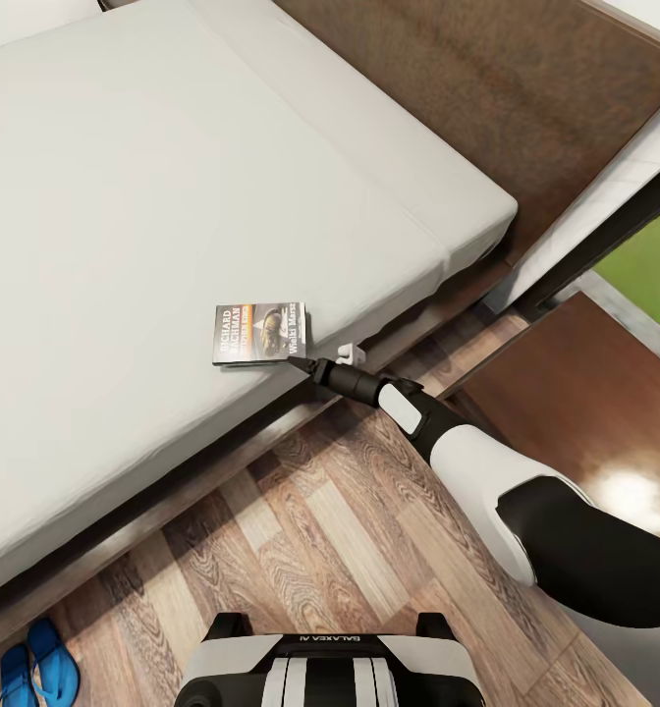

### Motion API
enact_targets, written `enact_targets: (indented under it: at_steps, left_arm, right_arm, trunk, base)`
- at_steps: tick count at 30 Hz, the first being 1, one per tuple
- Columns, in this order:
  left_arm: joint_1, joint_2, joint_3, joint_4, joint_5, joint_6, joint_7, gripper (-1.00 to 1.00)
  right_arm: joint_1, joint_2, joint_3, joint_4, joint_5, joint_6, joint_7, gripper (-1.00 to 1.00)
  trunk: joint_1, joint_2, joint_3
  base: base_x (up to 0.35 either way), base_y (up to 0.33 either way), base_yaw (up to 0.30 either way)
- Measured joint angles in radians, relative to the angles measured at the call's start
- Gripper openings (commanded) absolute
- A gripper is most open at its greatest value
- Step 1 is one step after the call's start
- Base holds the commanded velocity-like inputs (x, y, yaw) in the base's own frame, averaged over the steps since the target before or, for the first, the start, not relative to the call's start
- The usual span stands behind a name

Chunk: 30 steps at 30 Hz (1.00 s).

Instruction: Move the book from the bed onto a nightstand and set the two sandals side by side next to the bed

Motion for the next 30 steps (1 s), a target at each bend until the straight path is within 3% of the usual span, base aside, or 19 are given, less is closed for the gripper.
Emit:
enact_targets:
  at_steps: [30]
  left_arm:
    - [0.0, 0.0, 0.0, 0.0, 0.0, 0.0, 0.0, 1.0]
  right_arm:
    - [0.0, 0.0, 0.001, -0.019, -0.003, -0.002, 0.0, 1.0]
  trunk:
    - [0.0, 0.0, 0.0]
  base:
    - [0.0, 0.0, 0.0]
